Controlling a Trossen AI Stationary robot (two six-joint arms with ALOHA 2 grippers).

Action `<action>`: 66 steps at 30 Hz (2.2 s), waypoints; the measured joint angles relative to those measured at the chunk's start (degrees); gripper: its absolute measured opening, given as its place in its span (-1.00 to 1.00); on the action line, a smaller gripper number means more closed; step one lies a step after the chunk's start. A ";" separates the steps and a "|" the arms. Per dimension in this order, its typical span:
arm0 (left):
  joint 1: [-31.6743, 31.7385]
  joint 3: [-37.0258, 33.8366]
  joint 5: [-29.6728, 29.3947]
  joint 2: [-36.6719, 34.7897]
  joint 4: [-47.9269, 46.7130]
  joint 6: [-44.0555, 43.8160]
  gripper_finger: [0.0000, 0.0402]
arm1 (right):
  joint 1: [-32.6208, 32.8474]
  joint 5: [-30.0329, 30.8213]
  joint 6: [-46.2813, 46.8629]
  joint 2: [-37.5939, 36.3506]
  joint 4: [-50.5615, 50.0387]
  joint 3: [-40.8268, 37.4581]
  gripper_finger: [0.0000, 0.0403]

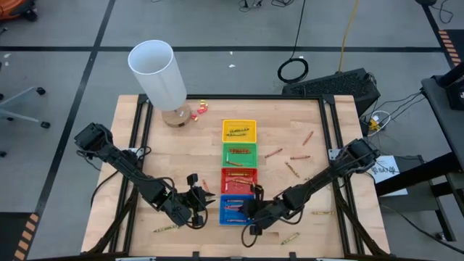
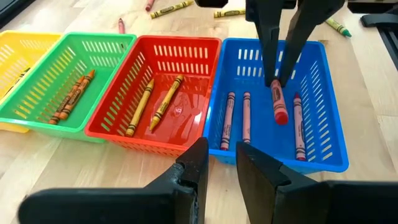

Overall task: Sort crayons
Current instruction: Put the red crayon into the blue bin, then put the yellow crayon into the red bin

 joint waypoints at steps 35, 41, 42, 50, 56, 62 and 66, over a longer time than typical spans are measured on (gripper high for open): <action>-6.20 0.00 -0.52 0.37 -2.64 1.22 -0.58 | 8.64 3.56 -4.82 -10.75 -13.18 0.04 -0.62; -7.17 0.00 -1.13 0.37 -7.54 1.19 -0.58 | 9.87 5.10 -8.96 -10.76 -12.52 0.04 -0.63; -7.16 0.00 -1.53 0.37 -8.46 1.20 -0.58 | 9.94 5.89 -9.73 -10.78 -12.47 0.04 -0.63; -6.26 0.00 -1.84 0.37 -10.89 1.14 -0.58 | 10.04 18.10 -7.69 -11.99 -18.81 0.00 -0.63; -6.27 0.00 -2.30 0.37 -10.89 1.54 -0.58 | 9.57 20.73 8.11 -18.46 -39.04 0.09 -0.63; -6.09 0.00 -6.43 0.35 -10.61 5.08 -0.58 | 7.16 15.22 28.02 -22.29 -60.03 0.15 -0.63; -4.79 0.00 -9.91 0.35 -10.49 7.52 -0.58 | 4.26 9.58 33.90 -22.23 -65.22 -3.01 -0.63</action>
